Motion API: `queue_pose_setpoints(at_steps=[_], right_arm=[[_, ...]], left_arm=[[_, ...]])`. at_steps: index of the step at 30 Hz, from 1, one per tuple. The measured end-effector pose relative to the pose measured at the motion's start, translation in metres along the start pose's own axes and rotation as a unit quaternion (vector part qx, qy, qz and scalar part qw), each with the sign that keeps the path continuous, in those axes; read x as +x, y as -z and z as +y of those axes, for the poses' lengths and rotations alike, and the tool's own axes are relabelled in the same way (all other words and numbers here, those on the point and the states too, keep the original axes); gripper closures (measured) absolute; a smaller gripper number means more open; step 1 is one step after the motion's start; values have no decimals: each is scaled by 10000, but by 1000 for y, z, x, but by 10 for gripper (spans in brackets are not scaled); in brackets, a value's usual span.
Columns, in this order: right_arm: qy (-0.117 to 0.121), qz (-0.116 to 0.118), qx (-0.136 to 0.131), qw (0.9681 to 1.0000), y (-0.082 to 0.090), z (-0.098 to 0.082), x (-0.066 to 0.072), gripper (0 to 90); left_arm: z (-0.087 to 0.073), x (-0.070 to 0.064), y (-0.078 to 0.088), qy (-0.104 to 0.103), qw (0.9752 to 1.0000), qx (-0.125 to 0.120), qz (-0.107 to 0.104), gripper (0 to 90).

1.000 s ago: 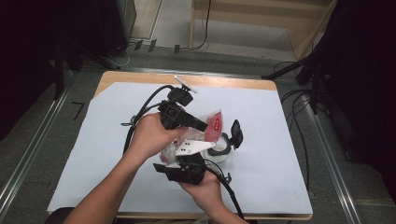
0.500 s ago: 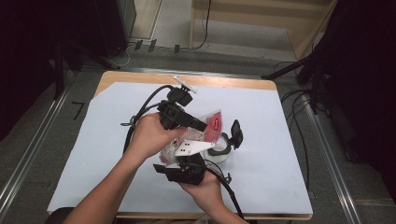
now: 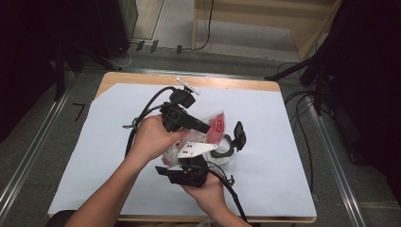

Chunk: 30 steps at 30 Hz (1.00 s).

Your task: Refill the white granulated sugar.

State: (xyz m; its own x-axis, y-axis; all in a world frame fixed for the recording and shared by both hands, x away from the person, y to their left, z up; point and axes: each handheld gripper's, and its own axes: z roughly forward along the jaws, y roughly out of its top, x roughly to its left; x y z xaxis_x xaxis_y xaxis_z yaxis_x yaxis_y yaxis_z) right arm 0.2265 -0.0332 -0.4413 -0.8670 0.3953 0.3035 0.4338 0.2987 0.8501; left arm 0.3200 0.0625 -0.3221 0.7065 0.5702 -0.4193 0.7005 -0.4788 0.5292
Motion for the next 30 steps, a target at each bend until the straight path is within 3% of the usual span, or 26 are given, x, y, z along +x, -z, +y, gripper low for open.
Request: queue_pose_setpoints(at_steps=[30], right_arm=[[-212, 34, -30, 9998, 3, 4, 0, 637]], left_arm=[[0, 0, 0, -16, 10000, -68, -15, 784]])
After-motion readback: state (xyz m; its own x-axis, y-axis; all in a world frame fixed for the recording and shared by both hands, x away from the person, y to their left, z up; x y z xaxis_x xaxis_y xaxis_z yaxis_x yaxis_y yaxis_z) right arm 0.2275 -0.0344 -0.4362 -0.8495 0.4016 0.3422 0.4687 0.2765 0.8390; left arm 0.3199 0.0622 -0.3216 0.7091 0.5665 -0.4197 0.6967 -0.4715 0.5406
